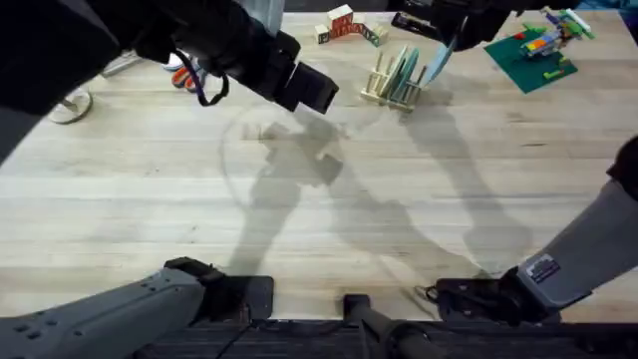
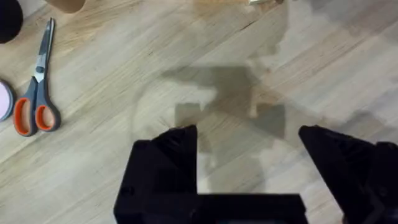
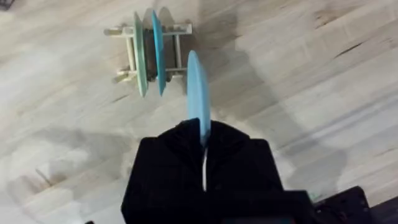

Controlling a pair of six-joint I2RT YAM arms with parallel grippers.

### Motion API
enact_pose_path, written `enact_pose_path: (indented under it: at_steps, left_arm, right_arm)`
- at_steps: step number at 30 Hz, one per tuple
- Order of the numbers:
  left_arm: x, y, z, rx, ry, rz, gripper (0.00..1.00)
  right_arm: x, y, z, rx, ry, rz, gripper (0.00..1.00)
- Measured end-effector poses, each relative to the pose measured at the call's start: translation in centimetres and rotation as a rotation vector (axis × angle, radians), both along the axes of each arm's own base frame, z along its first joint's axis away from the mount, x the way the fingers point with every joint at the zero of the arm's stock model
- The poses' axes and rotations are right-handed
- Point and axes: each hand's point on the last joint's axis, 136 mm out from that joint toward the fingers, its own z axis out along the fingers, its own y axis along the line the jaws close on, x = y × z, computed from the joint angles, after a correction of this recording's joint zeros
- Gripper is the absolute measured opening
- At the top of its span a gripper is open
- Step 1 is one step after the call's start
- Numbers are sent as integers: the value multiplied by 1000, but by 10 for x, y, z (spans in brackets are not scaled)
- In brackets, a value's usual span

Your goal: Pick up the plates from the table one by one and place each into a slot on the dish rack.

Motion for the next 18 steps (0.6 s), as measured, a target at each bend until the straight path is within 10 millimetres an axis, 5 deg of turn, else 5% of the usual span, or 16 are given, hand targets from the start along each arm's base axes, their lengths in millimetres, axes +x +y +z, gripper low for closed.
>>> enact_pose_path:
  at_steps: [10,18]
  left_arm:
    - [0,0,0,0,0,0,992]
    - [0,0,0,0,0,0,993]
  right_arm:
    - [21,-4,-5,50,-45,-27,32]
    - [26,1,-38,77,-4,-2,31]
